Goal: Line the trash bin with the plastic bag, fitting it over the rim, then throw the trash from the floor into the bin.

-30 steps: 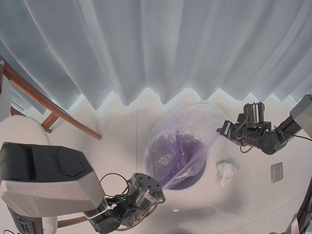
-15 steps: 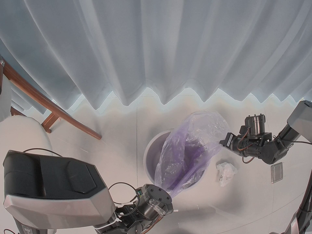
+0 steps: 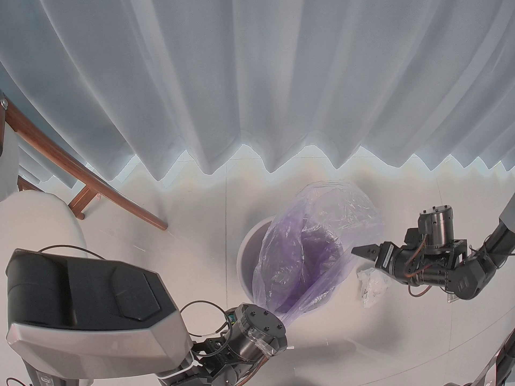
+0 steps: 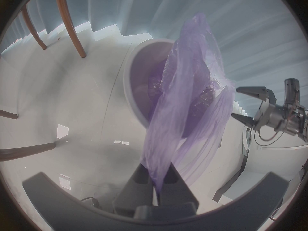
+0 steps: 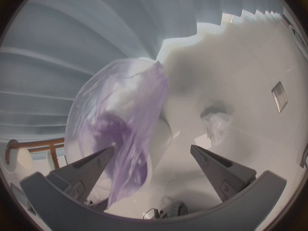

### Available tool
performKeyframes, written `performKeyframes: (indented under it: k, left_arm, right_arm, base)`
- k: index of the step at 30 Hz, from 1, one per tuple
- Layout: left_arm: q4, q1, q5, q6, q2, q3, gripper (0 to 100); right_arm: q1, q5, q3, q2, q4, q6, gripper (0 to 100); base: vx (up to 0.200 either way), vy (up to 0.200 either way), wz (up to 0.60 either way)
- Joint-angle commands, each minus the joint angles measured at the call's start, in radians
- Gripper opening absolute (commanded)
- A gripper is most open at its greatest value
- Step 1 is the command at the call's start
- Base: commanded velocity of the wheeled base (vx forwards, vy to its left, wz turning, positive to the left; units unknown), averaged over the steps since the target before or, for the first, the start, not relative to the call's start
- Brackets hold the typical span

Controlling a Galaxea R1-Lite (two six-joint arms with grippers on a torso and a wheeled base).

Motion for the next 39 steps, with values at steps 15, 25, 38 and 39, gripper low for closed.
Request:
performKeyframes:
  k: [15, 25, 38, 39]
  left_arm:
    - [-0.001, -0.024, 0.012, 0.002, -0.047, 0.002, 0]
    - [0.0, -0.026, 0.014, -0.002, -0.057, 0.005, 0]
    - [-0.008, -0.024, 0.014, -0.015, -0.126, 0.025, 100]
    - [-0.006, -0.023, 0.014, -0.018, -0.154, 0.027, 100]
  right_arm:
    - [0.217, -0.118, -0.034, 0.033, 0.003, 0.135, 100]
    - [0.22, -0.162, -0.054, 0.053, 0.007, 0.172, 0]
    - [0.225, -0.188, -0.018, 0.044, -0.003, 0.177, 0]
    - [0.225, -0.188, -0.016, 0.04, -0.003, 0.177, 0]
  base:
    - [0.0, 0.0, 0.0]
    - [0.0, 0.0, 0.0]
    - [0.0, 0.0, 0.0]
    - [0.0, 0.0, 0.0]
